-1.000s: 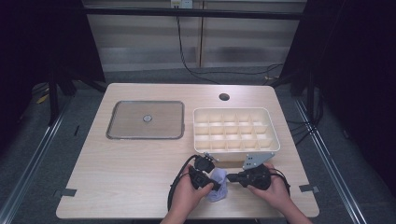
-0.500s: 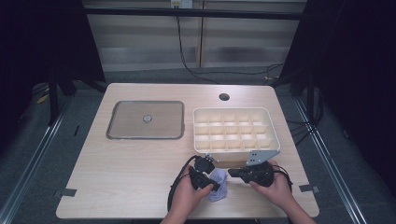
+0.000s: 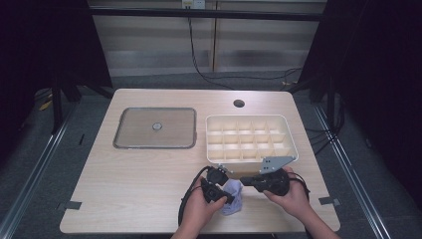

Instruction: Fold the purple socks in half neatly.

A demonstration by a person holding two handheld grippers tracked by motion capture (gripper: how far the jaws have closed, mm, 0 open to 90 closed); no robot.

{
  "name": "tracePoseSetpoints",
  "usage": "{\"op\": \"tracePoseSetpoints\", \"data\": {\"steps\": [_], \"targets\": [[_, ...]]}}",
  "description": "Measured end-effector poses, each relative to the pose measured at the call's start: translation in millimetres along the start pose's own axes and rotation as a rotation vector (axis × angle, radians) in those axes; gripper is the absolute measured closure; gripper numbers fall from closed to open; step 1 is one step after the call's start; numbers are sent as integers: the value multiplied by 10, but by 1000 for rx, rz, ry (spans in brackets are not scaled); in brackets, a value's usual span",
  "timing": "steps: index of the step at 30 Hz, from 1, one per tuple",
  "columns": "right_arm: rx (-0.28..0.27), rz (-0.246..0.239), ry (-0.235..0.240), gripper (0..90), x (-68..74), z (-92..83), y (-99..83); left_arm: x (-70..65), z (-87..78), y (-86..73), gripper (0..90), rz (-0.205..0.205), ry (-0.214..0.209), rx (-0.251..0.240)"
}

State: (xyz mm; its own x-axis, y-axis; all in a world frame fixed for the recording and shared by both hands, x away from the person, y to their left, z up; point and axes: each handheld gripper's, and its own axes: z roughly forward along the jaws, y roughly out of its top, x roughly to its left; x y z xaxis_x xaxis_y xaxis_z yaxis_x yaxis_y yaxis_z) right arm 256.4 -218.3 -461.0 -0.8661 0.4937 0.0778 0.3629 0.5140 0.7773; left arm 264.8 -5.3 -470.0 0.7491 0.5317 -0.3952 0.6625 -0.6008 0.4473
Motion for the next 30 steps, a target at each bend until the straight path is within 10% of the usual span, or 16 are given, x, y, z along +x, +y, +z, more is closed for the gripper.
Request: {"op": "tracePoseSetpoints", "data": {"steps": [30], "targets": [[68,15,37,900,-13,502,-58,-24,-3,-46,791,-8,4,-27]]}}
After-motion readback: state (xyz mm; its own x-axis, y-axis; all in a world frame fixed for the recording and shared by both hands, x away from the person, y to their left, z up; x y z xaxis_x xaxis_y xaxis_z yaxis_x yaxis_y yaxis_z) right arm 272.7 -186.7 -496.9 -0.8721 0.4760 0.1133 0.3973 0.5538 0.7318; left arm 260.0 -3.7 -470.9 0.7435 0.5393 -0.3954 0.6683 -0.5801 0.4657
